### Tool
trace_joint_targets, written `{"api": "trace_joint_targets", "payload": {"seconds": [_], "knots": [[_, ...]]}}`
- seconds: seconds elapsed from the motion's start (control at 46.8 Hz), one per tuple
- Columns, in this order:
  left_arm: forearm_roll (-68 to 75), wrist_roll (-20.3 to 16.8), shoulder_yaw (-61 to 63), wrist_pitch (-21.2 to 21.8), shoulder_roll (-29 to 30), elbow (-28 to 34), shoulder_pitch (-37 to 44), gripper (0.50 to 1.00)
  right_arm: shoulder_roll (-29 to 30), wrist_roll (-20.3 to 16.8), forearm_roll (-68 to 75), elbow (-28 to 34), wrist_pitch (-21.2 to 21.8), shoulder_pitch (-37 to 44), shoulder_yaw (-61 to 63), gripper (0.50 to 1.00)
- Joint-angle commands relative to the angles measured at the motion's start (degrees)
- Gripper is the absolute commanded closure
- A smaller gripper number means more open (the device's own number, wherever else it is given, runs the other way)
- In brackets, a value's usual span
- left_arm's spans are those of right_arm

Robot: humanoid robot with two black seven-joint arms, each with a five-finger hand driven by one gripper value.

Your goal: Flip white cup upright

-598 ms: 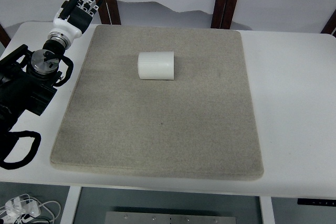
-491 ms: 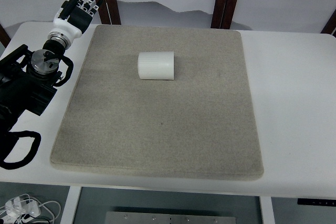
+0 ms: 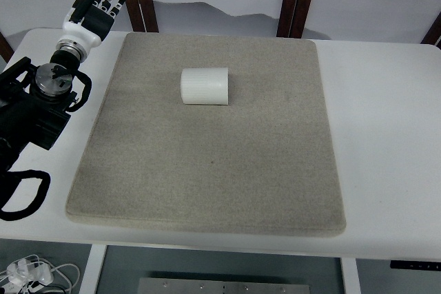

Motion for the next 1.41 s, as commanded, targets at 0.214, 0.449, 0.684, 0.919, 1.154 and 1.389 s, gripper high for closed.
{"api": "trace_joint_targets", "payload": {"seconds": [0.214, 0.449, 0.684, 0.919, 1.154, 1.389], "knots": [[2.0, 0.4, 2.9, -0.4, 1.4, -0.4, -3.1, 0.501, 0.0, 0.0, 0.0, 0.0, 0.0, 0.0, 0.0, 0.548], [8.1, 0.4, 10.9, -2.4, 2.6, -0.4, -7.0, 0.501, 0.0, 0.0, 0.0, 0.0, 0.0, 0.0, 0.0, 0.548], [23.0, -0.3, 13.9, -3.3, 3.7, -4.6, -7.7, 0.504, 0.0, 0.0, 0.0, 0.0, 0.0, 0.0, 0.0, 0.548], [39.4, -0.4, 14.4, -0.2, 5.5, -10.9, -7.2, 0.504, 0.0, 0.0, 0.0, 0.0, 0.0, 0.0, 0.0, 0.548], [51.3, -0.3, 19.9, 0.5, 9.1, -21.6, -7.0, 0.504, 0.0, 0.0, 0.0, 0.0, 0.0, 0.0, 0.0, 0.548], [61.2, -0.3, 23.8, 4.2, 13.1, -31.7, -7.2, 0.504, 0.0, 0.0, 0.0, 0.0, 0.0, 0.0, 0.0, 0.548]]}}
